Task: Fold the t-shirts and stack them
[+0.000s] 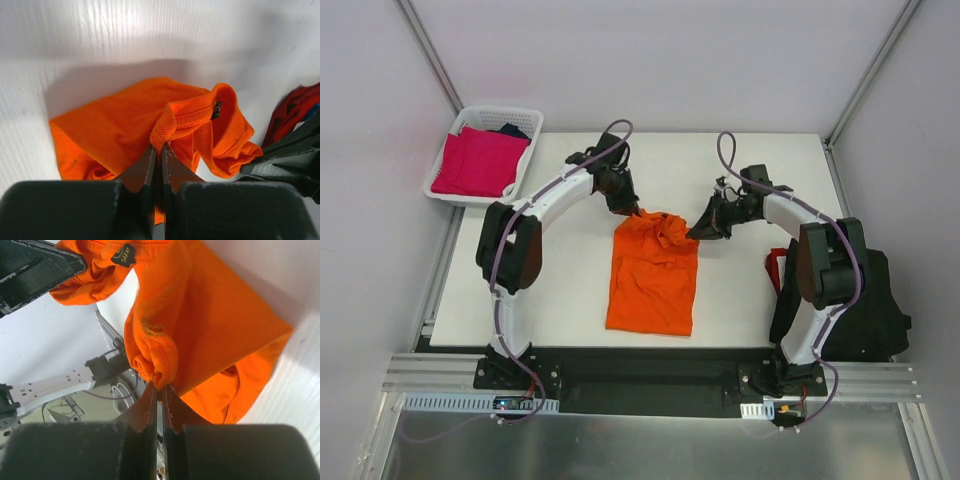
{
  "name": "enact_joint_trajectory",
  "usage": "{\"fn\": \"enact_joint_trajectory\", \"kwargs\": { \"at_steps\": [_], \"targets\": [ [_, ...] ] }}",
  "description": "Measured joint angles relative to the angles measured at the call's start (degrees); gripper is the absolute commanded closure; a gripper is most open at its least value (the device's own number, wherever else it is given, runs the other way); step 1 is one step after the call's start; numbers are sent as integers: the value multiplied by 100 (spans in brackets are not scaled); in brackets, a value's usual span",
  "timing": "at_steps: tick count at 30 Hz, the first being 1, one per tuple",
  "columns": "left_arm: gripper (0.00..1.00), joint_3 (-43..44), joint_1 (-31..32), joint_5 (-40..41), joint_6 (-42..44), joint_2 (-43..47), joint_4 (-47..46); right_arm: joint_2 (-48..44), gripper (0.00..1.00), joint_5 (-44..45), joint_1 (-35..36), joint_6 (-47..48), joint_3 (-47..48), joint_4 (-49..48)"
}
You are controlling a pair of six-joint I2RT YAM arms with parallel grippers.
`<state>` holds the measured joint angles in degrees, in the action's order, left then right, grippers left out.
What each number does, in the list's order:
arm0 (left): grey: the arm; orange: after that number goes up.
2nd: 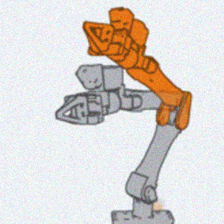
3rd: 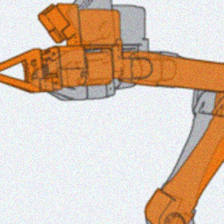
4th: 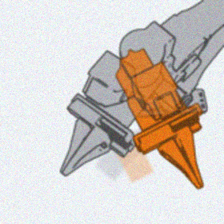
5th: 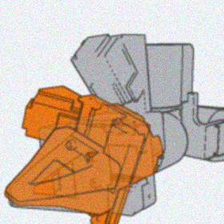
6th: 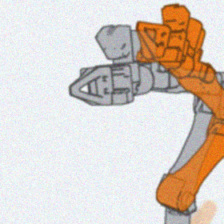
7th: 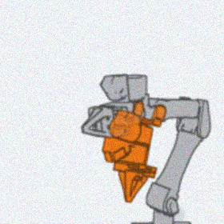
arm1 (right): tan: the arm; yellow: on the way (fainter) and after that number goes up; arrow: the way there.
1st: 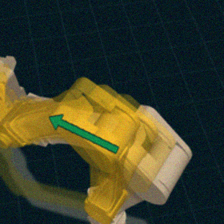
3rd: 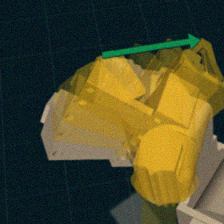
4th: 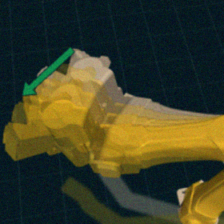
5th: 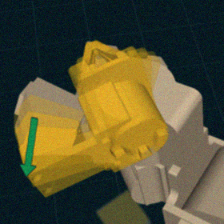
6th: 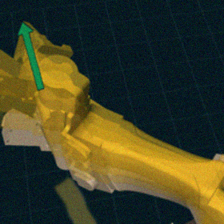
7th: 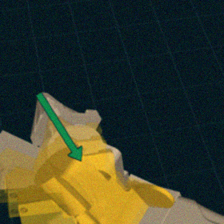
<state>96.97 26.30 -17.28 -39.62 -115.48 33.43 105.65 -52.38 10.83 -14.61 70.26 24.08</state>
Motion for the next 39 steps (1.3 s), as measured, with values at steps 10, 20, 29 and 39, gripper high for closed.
{"fn": "enact_joint_trajectory", "kwargs": {
  "at_steps": [10, 20, 29, 39],
  "targets": [
    [100, -1172, 372, 284, -181, 798, 7, -623, 99, 122, 269, 321, -1078, 247],
    [100, -1845, 372, 498, -323, 1552, 35, -1233, 99, 271, 273, 708, -1364, 763],
    [100, -1847, 378, 498, -439, 1729, 35, -1447, 99, 413, 278, 868, -813, 1292],
    [100, -1847, 546, 498, -623, 2092, 83, -2031, 99, 531, 264, 960, -671, 1757]
  ]
}}
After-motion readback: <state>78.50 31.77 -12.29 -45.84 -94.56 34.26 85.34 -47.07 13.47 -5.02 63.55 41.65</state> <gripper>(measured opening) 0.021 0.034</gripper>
